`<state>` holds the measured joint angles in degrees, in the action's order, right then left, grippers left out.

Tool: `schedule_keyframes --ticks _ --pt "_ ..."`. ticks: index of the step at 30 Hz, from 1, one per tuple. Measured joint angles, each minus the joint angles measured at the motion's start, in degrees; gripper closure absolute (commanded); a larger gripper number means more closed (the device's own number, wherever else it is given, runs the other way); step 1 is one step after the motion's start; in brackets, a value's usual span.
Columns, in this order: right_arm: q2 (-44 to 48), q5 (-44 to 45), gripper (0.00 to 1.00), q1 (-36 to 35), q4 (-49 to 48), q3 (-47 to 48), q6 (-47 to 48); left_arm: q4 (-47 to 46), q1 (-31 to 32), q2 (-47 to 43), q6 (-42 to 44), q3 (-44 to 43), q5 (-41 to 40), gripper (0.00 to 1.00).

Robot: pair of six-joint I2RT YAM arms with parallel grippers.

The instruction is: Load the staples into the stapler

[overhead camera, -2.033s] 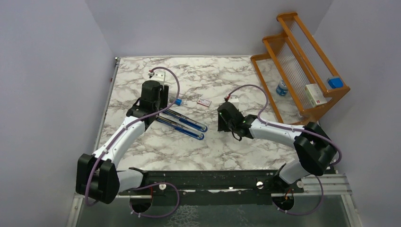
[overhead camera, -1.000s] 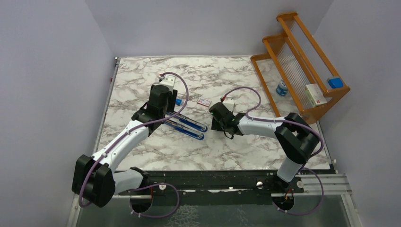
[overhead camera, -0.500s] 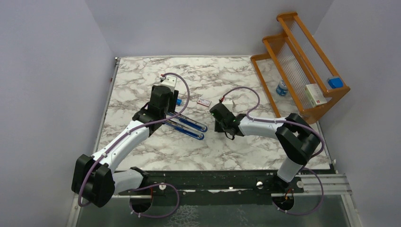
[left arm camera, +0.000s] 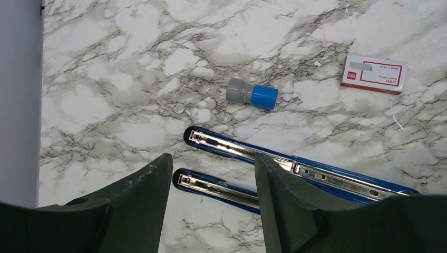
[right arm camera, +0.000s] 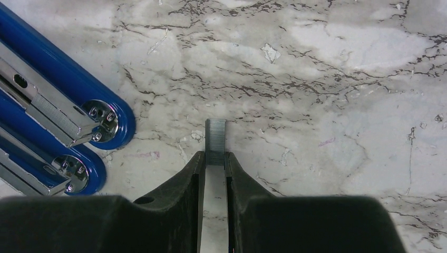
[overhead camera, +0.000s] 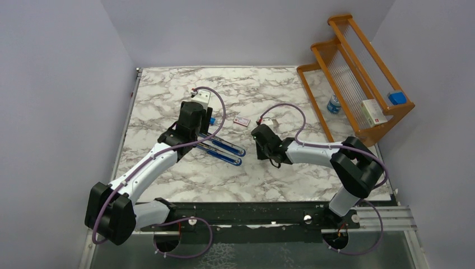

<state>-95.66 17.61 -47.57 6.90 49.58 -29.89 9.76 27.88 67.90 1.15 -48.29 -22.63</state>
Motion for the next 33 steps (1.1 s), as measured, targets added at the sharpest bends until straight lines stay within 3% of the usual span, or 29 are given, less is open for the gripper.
schedule_keyframes --ticks 13,18,21,28,33 --pt "-0.1 -2.3 0.86 0.0 -1.4 -0.1 3.9 -0.1 0.0 0.2 -1.2 0.0 1.3 0.35" --pt "3.9 -3.2 0.88 0.0 -1.7 -2.3 6.0 -0.8 0.0 -0.2 -3.9 0.0 4.7 0.33" --pt "7.8 -3.5 0.9 0.0 -2.1 -2.5 7.0 -2.5 0.0 -1.5 -6.3 0.0 8.3 0.28" --pt "17.2 -8.3 0.92 3.0 -3.4 -1.6 8.9 -16.1 0.0 -7.3 -11.6 0.0 19.5 0.21" --pt "24.3 -21.0 0.97 11.0 -8.5 -1.1 10.1 -27.6 -0.1 -8.1 -13.9 0.1 30.6 0.22"
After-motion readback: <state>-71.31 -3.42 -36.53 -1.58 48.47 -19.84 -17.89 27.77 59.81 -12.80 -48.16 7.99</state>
